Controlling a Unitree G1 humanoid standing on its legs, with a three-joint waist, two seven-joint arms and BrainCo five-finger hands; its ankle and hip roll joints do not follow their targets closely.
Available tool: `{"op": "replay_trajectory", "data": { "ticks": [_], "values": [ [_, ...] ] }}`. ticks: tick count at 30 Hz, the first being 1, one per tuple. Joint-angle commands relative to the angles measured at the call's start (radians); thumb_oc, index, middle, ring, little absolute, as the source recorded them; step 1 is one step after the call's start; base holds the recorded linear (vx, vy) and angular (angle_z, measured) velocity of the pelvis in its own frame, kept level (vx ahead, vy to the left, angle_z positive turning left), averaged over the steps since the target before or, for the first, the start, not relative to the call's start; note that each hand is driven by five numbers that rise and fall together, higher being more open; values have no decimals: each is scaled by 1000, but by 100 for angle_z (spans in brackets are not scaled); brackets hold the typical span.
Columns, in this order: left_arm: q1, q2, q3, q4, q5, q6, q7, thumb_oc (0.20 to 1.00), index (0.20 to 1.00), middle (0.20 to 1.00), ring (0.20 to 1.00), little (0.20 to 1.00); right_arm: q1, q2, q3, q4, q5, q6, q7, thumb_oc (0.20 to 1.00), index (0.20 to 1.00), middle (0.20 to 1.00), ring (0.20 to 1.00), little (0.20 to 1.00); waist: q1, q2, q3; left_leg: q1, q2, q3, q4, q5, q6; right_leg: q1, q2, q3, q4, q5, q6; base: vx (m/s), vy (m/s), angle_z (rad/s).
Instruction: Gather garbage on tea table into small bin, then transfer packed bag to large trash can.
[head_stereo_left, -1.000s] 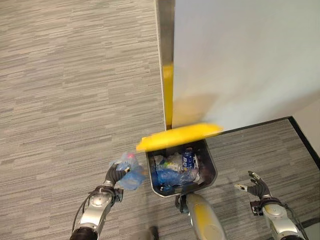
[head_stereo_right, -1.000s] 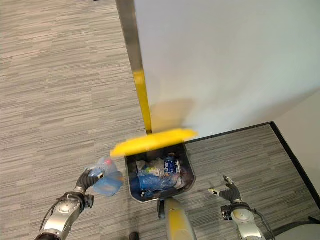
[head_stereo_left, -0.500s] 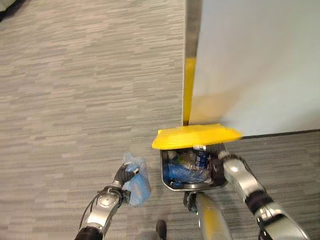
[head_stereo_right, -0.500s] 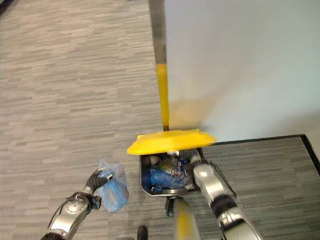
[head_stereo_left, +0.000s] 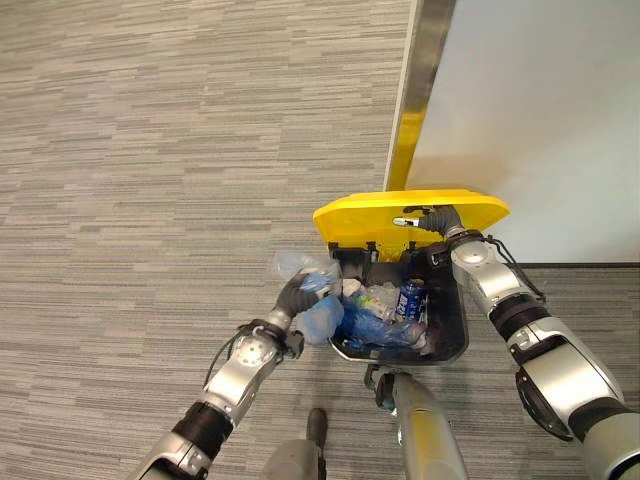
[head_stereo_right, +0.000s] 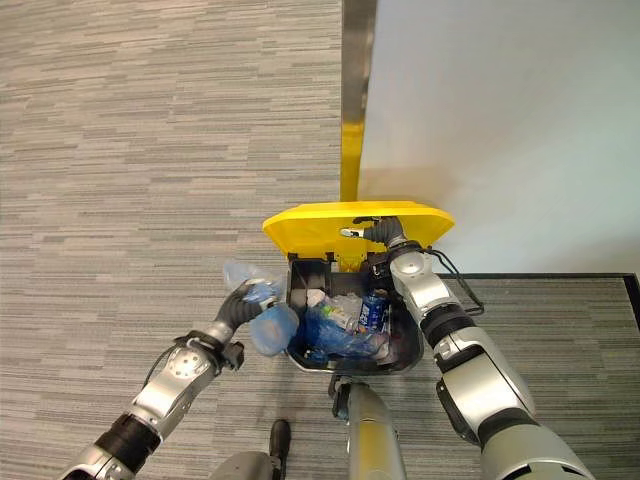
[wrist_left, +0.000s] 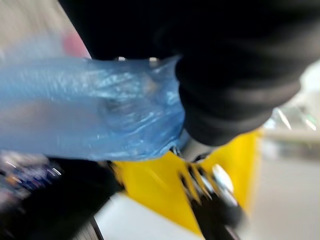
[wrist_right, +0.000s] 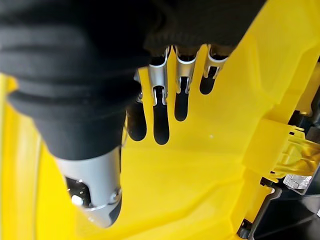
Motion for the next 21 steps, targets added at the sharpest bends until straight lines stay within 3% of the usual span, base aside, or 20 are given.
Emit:
{"op": "replay_trajectory", "data": {
  "ticks": [1,7,11,18,21],
  "values": [
    [-79,21,-30,-118,-51,-101,-30,200,200,200,200,200,-134,26,33,31,34,-62,7,1000,1000,1000,1000,1000,2,-40,-15,117,-48,-2,24,-145,27,-2,-77,134,-270,323,123,-30,-12,-3],
    [-201,-5,-65,-85,-37,-105,13,200,200,200,200,200,-193,20,61,61,37,-59,0,1000,1000,1000,1000,1000,-15,-43,-6,121,-45,9,7,-139,24,-11,-81,119,-276,329,126,-17,-16,-2],
    [-230,-12,-81,25,0,-87,27,200,200,200,200,200,-225,0,75,69,28,-49,0,1000,1000,1000,1000,1000,-31,-39,-1,117,-40,19,-6,-131,20,-26,-82,111,-270,327,124,-6,-17,-6],
    [-262,-34,-149,348,175,-25,52,200,200,200,200,200,-298,-7,90,111,25,-29,-26,1000,1000,1000,1000,1000,-61,-35,24,91,-37,51,-7,-126,15,-65,-75,92,-269,326,120,0,-9,-6],
    [-308,-87,-175,509,266,-5,65,200,200,200,200,200,-325,6,99,85,53,-47,-45,1000,1000,1000,1000,1000,-89,-27,32,83,-40,69,-12,-121,13,-87,-69,99,-269,328,121,14,55,-33]
  ]
}}
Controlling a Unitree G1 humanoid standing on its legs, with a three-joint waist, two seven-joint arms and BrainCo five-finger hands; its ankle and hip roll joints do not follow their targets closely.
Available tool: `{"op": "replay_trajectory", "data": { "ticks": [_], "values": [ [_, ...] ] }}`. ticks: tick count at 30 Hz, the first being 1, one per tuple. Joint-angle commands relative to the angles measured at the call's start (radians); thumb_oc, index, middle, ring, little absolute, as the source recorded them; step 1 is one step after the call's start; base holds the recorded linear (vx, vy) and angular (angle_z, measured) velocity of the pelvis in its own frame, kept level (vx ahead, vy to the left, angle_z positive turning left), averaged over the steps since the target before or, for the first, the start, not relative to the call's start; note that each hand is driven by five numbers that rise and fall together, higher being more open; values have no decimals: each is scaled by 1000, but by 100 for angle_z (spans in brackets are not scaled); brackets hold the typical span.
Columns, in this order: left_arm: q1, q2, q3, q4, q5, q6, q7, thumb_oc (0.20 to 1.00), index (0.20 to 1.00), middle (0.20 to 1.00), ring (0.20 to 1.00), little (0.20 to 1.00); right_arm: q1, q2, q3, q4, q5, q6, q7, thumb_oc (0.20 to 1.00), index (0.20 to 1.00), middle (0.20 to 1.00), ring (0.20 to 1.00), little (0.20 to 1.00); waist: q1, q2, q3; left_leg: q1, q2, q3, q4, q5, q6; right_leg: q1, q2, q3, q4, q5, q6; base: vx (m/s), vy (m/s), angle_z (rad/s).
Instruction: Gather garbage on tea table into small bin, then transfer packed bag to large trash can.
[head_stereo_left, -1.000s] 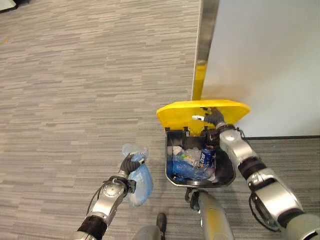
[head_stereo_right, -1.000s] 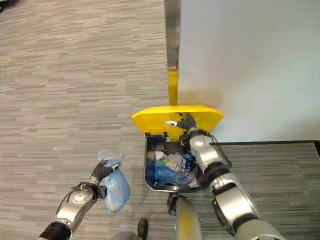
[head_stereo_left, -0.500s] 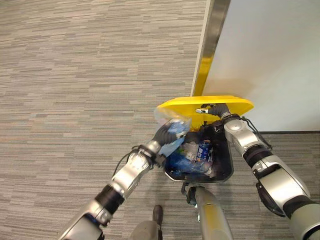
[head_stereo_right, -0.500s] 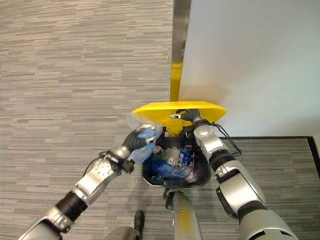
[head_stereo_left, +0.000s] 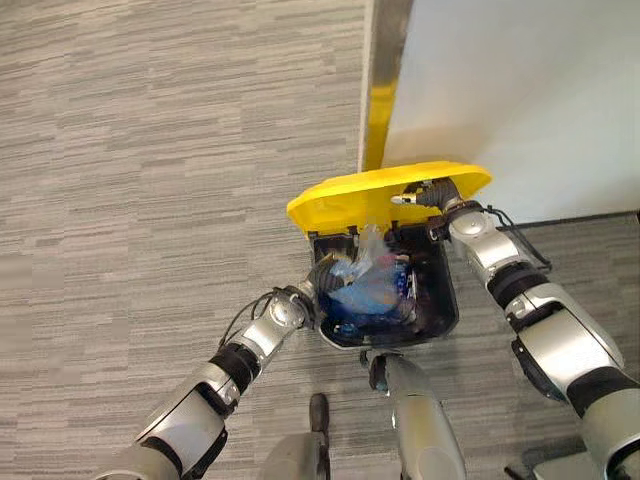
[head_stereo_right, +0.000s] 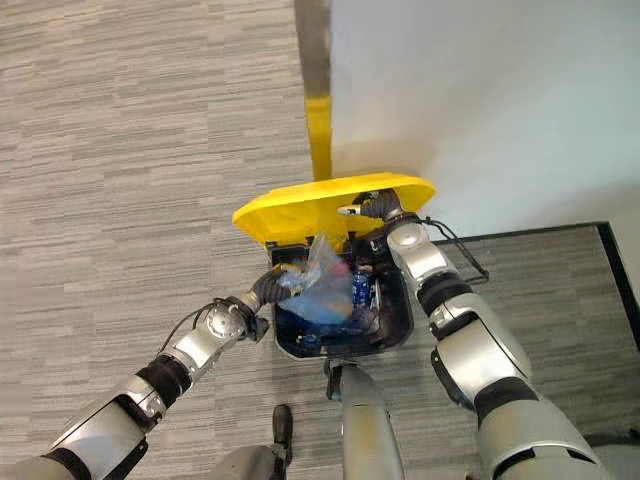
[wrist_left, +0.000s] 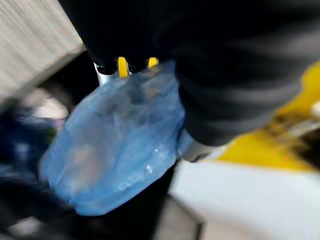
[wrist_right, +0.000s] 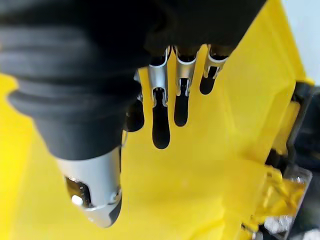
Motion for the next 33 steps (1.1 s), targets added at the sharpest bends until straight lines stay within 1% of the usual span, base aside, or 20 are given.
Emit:
{"op": "replay_trajectory", "data": {
  "ticks": [1,2,6,9,12,17,18,19,20,21,22,24,25,27,28,29,30,31,32,33],
  "values": [
    [-58,-33,-23,17,141,-15,42,677,677,677,677,677,-110,24,2,-43,48,-78,-61,1000,1000,1000,1000,1000,13,-25,-40,101,-12,13,11,-125,-5,-30,-71,52,-269,297,150,36,89,-22],
    [-71,-47,-24,53,182,-5,67,1000,1000,1000,1000,1000,-102,29,10,-65,49,-82,-62,1000,1000,1000,1000,1000,1,-21,-40,102,-14,15,12,-126,-4,-32,-68,56,-269,299,148,35,67,-30],
    [-56,-43,9,47,220,2,86,1000,1000,1000,1000,1000,-48,22,27,-137,34,-87,-48,1000,1000,1000,1000,1000,-18,-11,-45,117,-18,17,13,-133,-2,-25,-68,66,-273,304,148,4,46,-15],
    [57,8,109,-31,193,-1,90,1000,1000,1000,1000,1000,131,-29,-15,-276,-28,-79,-16,1000,1000,1000,1000,1000,-17,-25,-58,142,-22,12,33,-149,3,23,-80,71,-291,314,153,-48,42,6],
    [123,36,151,-82,180,-3,84,1000,1000,1000,1000,1000,201,-46,-42,-321,-59,-75,-5,1000,1000,1000,1000,1000,-10,-34,-65,152,-24,14,42,-159,4,43,-86,71,-301,319,153,-52,18,14],
    [337,116,309,-182,136,-10,64,1000,1000,1000,1000,1000,423,-54,-127,-433,-143,-64,35,1000,1000,1000,1000,1000,24,-61,-69,165,-49,19,88,-185,18,106,-107,69,-339,344,168,-76,50,6],
    [411,140,369,-189,127,-13,53,1000,1000,1000,1000,1000,508,-48,-157,-461,-173,-66,54,1000,1000,1000,1000,1000,36,-70,-68,164,-69,24,119,-193,26,132,-120,62,-367,356,179,-102,85,3],
    [413,141,369,-191,127,-12,52,1000,1000,1000,1000,1000,511,-47,-157,-463,-174,-65,54,1000,1000,1000,1000,1000,36,-71,-68,165,-69,24,120,-194,26,134,-120,62,-368,357,179,-88,91,-6],
    [452,154,402,-199,119,-14,45,1000,1000,1000,1000,1000,554,-41,-170,-480,-190,-65,63,1000,1000,1000,1000,1000,44,-76,-67,162,-80,27,136,-197,29,149,-128,53,-386,360,185,-102,98,-11],
    [512,170,467,-213,97,-16,33,1000,1000,1000,1000,1000,626,-44,-201,-504,-224,-66,75,1000,1000,1000,1000,1000,56,-82,-65,153,-97,35,168,-199,37,177,-139,37,-412,363,193,-173,159,-15],
    [573,180,536,-217,74,-16,24,1000,1000,1000,1000,1000,706,-48,-244,-525,-242,-64,90,1000,1000,1000,1000,1000,63,-87,-70,145,-108,42,176,-192,44,193,-145,24,-424,360,199,-177,165,-23],
    [617,182,585,-218,60,-11,12,1000,1000,1000,1000,1000,784,-49,-286,-540,-258,-60,99,1000,1000,1000,1000,1000,62,-85,-80,150,-109,47,165,-179,45,203,-153,17,-415,354,204,-109,109,-20],
    [634,189,608,-218,55,-9,11,1000,1000,1000,1000,1000,812,-48,-305,-543,-259,-57,108,1000,1000,1000,1000,1000,57,-86,-78,151,-109,50,163,-166,49,199,-157,21,-395,372,209,-220,112,-7],
    [679,198,649,-214,65,1,6,1000,1000,1000,1000,1000,907,-46,-336,-539,-289,-62,118,1000,1000,1000,1000,1000,65,-67,-64,108,-97,61,170,-117,63,223,-143,52,-232,289,191,-326,107,-17],
    [700,195,670,-209,53,6,5,1000,1000,1000,1000,1000,945,-49,-353,-528,-301,-66,119,1000,1000,1000,1000,1000,80,-55,-75,84,-82,71,145,-83,72,234,-128,79,-95,218,162,-244,56,-32],
    [700,195,676,-203,47,7,6,1000,1000,1000,1000,1000,961,-48,-360,-521,-307,-65,121,1000,1000,1000,1000,1000,85,-48,-82,74,-75,69,135,-67,74,244,-119,97,-45,188,154,-161,33,-50],
    [700,195,676,-203,47,7,6,1000,1000,1000,1000,1000,961,-48,-360,-521,-307,-65,121,1000,1000,1000,1000,1000,85,-50,-85,71,-77,70,134,-64,74,241,-121,98,-46,191,154,-69,-24,-31],
    [717,195,693,-214,31,10,2,1000,1000,1000,1000,1000,1000,-47,-377,-507,-324,-60,122,1000,1000,1000,1000,1000,95,-35,-102,55,-55,70,115,-38,74,268,-88,136,63,117,140,-45,-69,-23],
    [724,201,700,-215,41,14,13,1000,1000,1000,1000,1000,1018,-48,-384,-489,-329,-59,116,1000,1000,1000,1000,1000,104,-36,-109,45,-45,76,114,-29,69,292,-82,153,74,111,145,-29,-128,2],
    [726,199,697,-224,30,9,12,1000,1000,1000,1000,1000,1025,-47,-392,-488,-319,-61,118,1000,1000,1000,1000,1000,108,-45,-113,39,-43,71,114,-29,60,327,-73,154,33,91,135,-3,-102,2]
  ]
}}
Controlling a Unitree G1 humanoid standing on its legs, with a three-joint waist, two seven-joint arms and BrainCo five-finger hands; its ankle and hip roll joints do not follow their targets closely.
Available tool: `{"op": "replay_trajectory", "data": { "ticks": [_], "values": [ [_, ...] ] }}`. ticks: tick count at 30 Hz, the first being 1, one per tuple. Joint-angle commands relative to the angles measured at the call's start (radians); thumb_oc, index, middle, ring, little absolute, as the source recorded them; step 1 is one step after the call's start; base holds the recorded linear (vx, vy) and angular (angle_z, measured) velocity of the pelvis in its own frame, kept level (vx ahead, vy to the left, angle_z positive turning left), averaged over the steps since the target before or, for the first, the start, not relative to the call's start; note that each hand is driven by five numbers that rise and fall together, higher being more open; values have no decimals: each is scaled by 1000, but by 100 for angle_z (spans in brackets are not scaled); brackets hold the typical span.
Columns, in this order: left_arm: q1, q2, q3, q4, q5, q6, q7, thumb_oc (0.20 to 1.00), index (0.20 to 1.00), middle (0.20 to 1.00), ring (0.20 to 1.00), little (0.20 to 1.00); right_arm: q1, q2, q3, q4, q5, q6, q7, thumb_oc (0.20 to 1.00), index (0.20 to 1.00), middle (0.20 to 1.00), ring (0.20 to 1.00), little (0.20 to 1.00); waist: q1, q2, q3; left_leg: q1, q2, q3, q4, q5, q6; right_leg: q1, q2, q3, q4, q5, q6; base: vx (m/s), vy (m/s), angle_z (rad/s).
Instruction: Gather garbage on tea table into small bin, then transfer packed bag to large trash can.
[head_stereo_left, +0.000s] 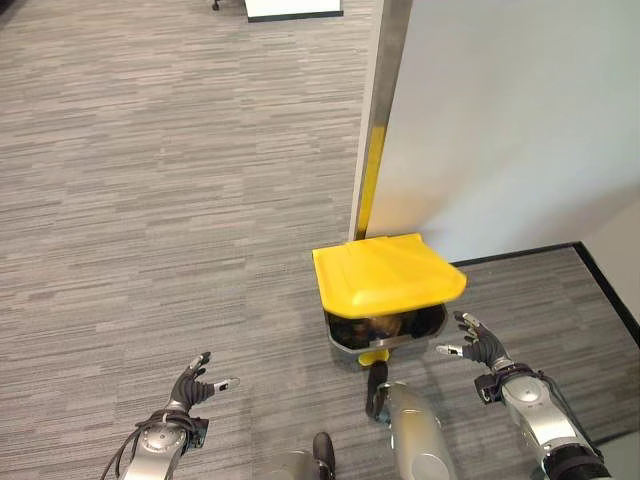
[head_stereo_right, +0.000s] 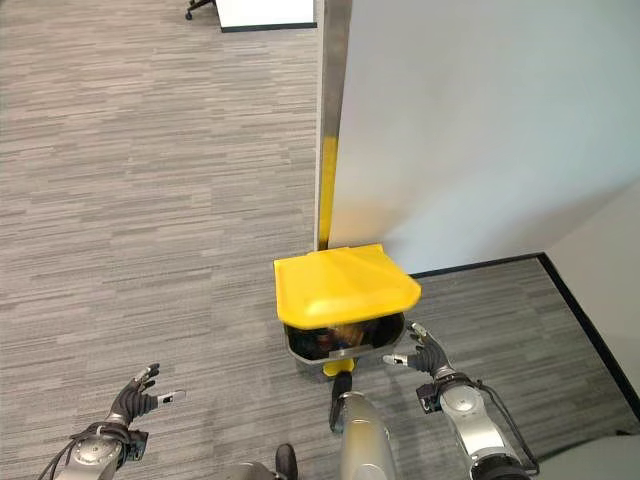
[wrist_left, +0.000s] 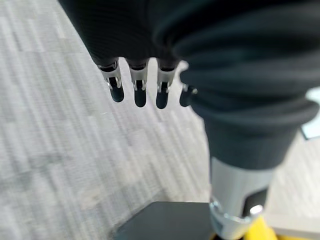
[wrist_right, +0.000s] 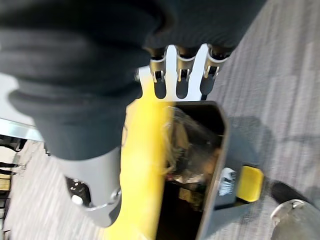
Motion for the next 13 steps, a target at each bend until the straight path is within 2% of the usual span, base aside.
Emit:
{"op": "replay_trajectory", "data": {
  "ticks": [1,2,3,5,6,13],
  "values": [
    [-2,47,29,-60,-41,-29,10,1000,1000,1000,1000,1000,-26,-9,-7,-23,-14,-38,-3,1000,1000,1000,1000,1000,35,0,-26,13,15,-59,-20,-90,-86,94,33,13,-228,101,-31,43,-145,-5],
    [-2,47,22,-63,-39,-26,5,1000,1000,1000,1000,1000,-3,-5,-15,-21,-17,-32,-2,1000,1000,1000,1000,1000,37,-15,-36,10,13,-67,-23,-86,-94,144,53,18,-298,77,-33,76,-206,-23],
    [-1,46,23,-47,-33,-28,9,1000,1000,1000,1000,1000,2,-3,-14,3,-18,-30,-4,1000,1000,1000,1000,1000,39,-27,-61,-2,29,-53,-28,-78,-106,166,74,24,-368,69,-37,81,-207,-22],
    [-2,45,19,-39,-36,-30,7,1000,1000,1000,1000,1000,11,-4,-16,5,-16,-30,-1,1000,1000,1000,1000,1000,36,-32,-66,-5,35,-47,-28,-77,-112,181,85,28,-403,72,-36,59,-160,-12],
    [0,35,18,-32,-39,-27,2,1000,1000,1000,1000,1000,29,-11,-27,13,-17,-25,0,1000,1000,1000,1000,1000,29,-39,-84,-3,50,-41,-37,-65,-128,214,97,29,-469,75,-41,71,-193,-6],
    [16,18,20,-12,-26,-21,-13,1000,1000,1000,1000,1000,74,-18,-55,47,-10,-23,1,1000,1000,1000,1000,1000,16,-44,-124,20,73,-47,-79,-39,-152,300,116,12,-594,82,-56,46,-91,10]
  ]
}}
